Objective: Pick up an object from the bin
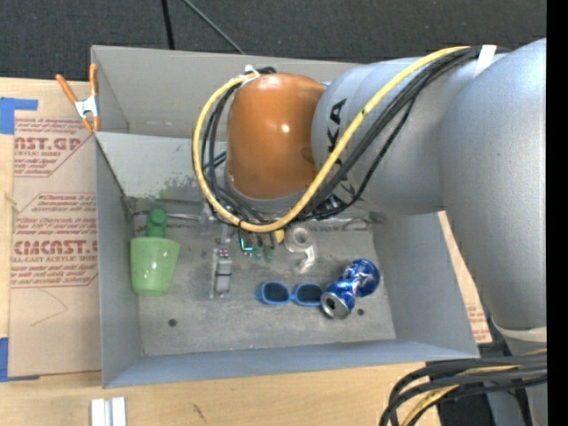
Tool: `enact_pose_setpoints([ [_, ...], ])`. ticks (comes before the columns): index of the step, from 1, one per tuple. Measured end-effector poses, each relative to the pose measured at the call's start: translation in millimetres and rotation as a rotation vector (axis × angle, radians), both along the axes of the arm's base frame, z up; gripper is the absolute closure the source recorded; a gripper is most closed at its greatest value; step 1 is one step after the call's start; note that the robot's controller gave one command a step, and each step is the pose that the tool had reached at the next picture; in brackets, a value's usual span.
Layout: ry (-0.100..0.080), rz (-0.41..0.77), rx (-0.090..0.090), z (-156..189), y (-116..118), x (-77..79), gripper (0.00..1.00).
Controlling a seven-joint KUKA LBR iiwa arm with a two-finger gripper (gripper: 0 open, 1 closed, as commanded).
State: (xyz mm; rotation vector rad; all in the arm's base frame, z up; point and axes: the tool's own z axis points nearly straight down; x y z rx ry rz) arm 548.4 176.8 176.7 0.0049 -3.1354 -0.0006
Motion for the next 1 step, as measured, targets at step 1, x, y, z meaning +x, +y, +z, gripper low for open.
enact_pose_setpoints([
  [1, -0.004, 0.222, 0.001, -94.3, 52.7, 11.0, 0.0],
])
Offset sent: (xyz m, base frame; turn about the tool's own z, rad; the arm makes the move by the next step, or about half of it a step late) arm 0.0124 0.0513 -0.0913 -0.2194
